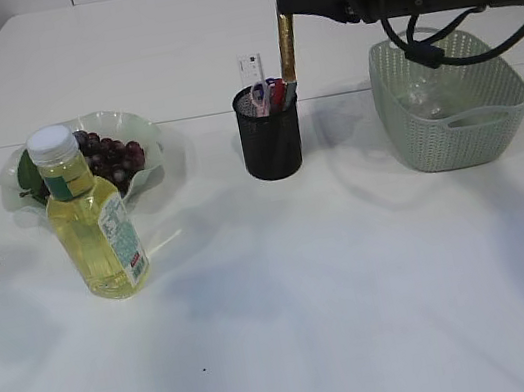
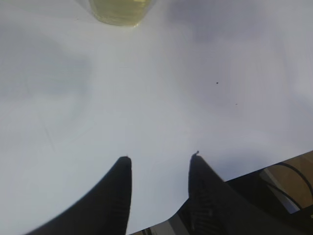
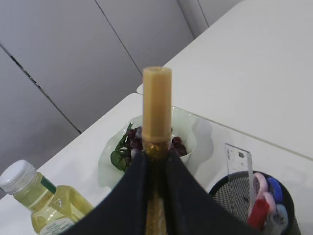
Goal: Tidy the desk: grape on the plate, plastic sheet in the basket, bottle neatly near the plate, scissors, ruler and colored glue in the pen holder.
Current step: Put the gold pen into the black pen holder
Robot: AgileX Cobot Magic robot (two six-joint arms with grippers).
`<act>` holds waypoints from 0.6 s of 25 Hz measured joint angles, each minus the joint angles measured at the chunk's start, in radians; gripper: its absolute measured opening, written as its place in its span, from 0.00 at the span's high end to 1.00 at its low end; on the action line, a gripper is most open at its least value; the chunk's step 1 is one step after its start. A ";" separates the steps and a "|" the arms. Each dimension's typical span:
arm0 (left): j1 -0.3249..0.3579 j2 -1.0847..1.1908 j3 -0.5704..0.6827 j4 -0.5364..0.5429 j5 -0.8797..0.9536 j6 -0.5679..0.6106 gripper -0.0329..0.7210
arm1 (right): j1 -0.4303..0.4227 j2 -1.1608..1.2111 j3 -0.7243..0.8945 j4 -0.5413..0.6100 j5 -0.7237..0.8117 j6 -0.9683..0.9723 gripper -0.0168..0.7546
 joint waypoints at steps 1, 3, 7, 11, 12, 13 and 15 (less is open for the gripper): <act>0.000 0.000 0.000 0.000 0.002 0.000 0.57 | 0.000 0.021 -0.026 0.002 0.013 -0.015 0.87; 0.000 0.000 0.000 -0.002 0.002 0.000 0.57 | 0.000 0.059 -0.083 0.002 0.030 -0.037 0.87; 0.000 0.000 0.000 -0.002 0.004 0.000 0.57 | 0.000 0.138 -0.190 0.004 0.045 -0.088 0.87; 0.000 0.000 0.000 -0.002 0.004 0.000 0.57 | 0.000 0.214 -0.274 0.004 0.050 -0.130 0.87; 0.000 0.000 0.000 -0.002 0.004 0.000 0.57 | 0.000 0.229 -0.293 0.004 0.052 -0.133 0.87; 0.000 0.000 0.000 -0.002 0.004 0.000 0.57 | 0.000 0.249 -0.309 0.004 0.056 -0.134 0.87; 0.000 0.000 0.000 -0.002 0.004 0.000 0.57 | 0.000 0.277 -0.334 0.004 0.068 -0.138 0.87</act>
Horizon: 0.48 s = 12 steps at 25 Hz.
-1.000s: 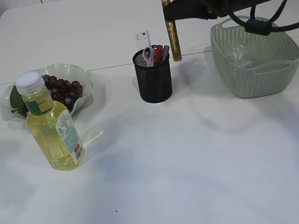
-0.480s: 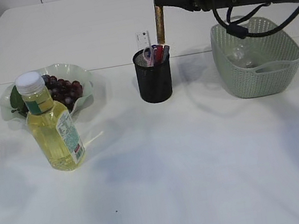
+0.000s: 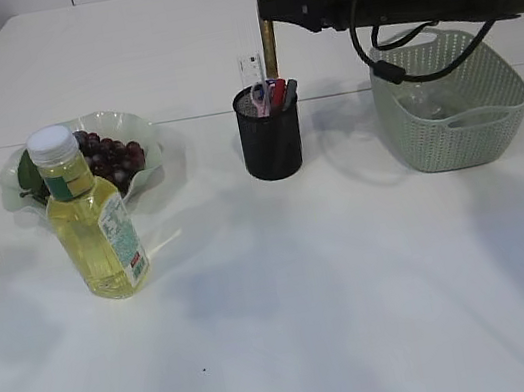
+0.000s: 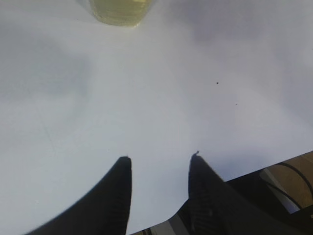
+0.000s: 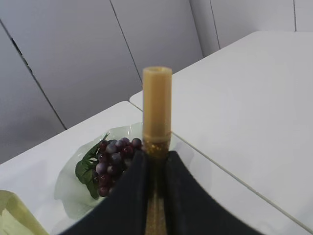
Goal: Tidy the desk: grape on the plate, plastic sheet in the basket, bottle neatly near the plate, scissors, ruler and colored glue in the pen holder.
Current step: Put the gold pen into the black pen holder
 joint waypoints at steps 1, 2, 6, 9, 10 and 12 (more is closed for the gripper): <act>0.000 0.000 0.000 0.002 -0.002 0.000 0.57 | 0.000 0.012 -0.013 0.000 0.004 0.000 0.87; 0.000 0.000 0.000 0.002 -0.002 0.002 0.57 | 0.000 0.026 -0.025 0.000 0.006 -0.002 0.87; 0.000 0.000 0.000 0.004 -0.002 0.011 0.57 | 0.000 0.063 -0.043 0.000 0.011 -0.004 0.87; 0.000 0.000 0.000 0.008 -0.002 0.012 0.57 | 0.000 0.082 -0.045 0.000 0.020 -0.004 0.87; 0.000 0.000 0.000 0.012 -0.002 0.013 0.57 | 0.000 0.089 -0.048 0.000 0.022 -0.004 0.87; 0.000 0.000 0.000 0.016 -0.004 0.014 0.57 | 0.000 0.101 -0.048 0.000 0.023 -0.006 0.87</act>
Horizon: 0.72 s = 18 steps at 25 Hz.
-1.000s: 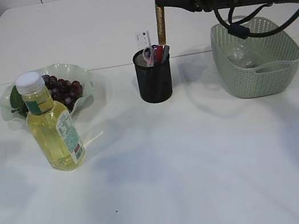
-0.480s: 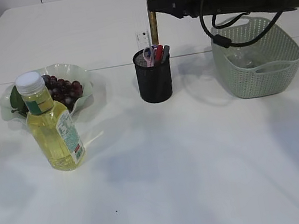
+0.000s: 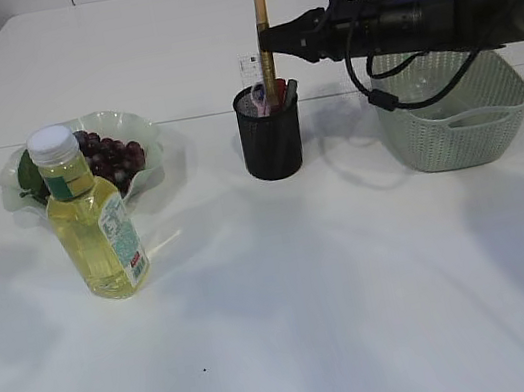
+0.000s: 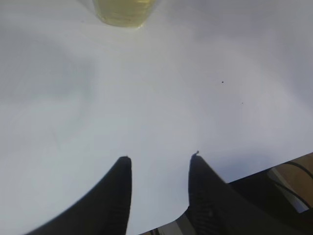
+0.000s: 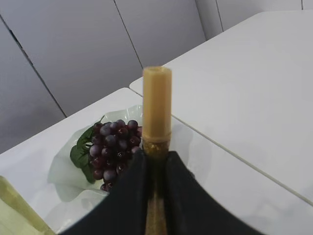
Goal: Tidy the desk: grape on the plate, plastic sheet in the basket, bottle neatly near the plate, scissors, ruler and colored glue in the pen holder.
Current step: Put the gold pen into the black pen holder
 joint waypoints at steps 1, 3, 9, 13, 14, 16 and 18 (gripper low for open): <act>0.000 0.000 0.000 0.002 0.000 0.000 0.57 | 0.000 0.007 0.000 0.000 0.000 0.000 0.87; 0.000 0.000 0.000 0.006 -0.004 0.002 0.57 | 0.000 0.012 0.000 0.000 0.000 0.000 0.86; 0.000 0.000 0.000 0.008 -0.020 0.002 0.57 | 0.000 0.015 0.000 0.000 0.000 -0.014 0.75; 0.000 0.000 0.000 0.008 -0.023 0.002 0.57 | 0.000 0.015 0.000 0.000 0.000 -0.022 0.64; 0.000 0.000 0.000 0.008 -0.023 0.002 0.57 | 0.000 0.015 0.000 0.000 0.000 -0.022 0.63; 0.000 0.000 0.000 0.008 -0.023 0.002 0.57 | 0.000 0.015 0.000 0.000 0.000 -0.023 0.61; 0.000 0.000 0.000 0.008 -0.023 0.002 0.57 | 0.000 0.015 0.000 0.000 0.000 -0.023 0.61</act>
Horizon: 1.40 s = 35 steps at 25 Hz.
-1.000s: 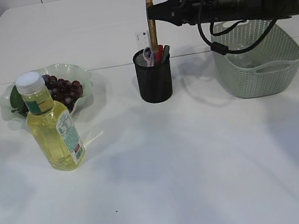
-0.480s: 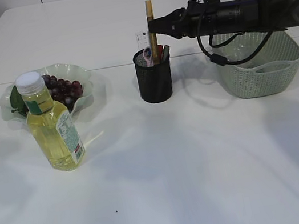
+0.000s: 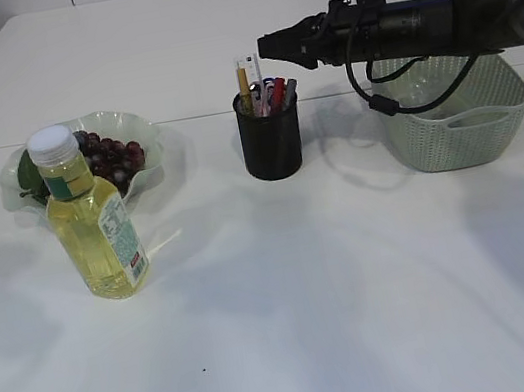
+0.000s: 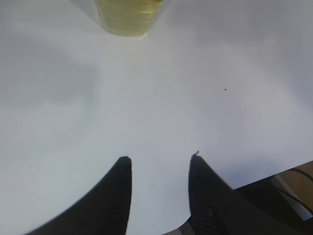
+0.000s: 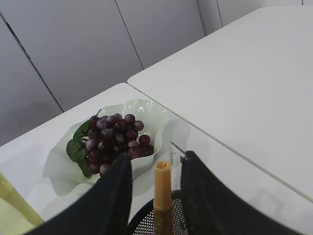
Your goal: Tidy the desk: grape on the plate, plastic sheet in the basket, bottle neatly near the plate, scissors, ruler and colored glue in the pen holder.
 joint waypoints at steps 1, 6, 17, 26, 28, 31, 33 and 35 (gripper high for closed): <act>0.000 0.000 0.000 0.000 0.000 0.000 0.57 | 0.000 0.000 -0.001 0.000 0.000 0.000 0.61; 0.000 0.000 0.000 0.000 -0.002 0.001 0.57 | 0.000 -0.033 -0.002 -0.021 -0.070 0.178 0.60; 0.000 0.000 0.000 0.000 -0.016 0.001 0.57 | 0.008 -0.346 -0.006 -0.895 -0.057 1.101 0.60; 0.000 0.000 0.000 0.000 -0.078 0.001 0.57 | 0.009 -0.468 -0.004 -1.455 0.144 1.551 0.60; 0.000 0.000 0.000 0.000 -0.085 -0.015 0.57 | 0.009 -0.491 0.022 -1.539 0.174 1.594 0.60; 0.000 0.000 0.000 0.005 -0.085 -0.041 0.57 | 0.009 -0.529 0.089 -1.600 0.183 1.633 0.60; 0.000 0.000 0.000 0.014 -0.080 -0.058 0.57 | 0.009 -0.569 0.162 -1.608 0.183 1.643 0.60; 0.000 -0.002 0.000 0.026 -0.052 -0.065 0.57 | 0.009 -0.618 0.244 -1.611 0.180 1.652 0.60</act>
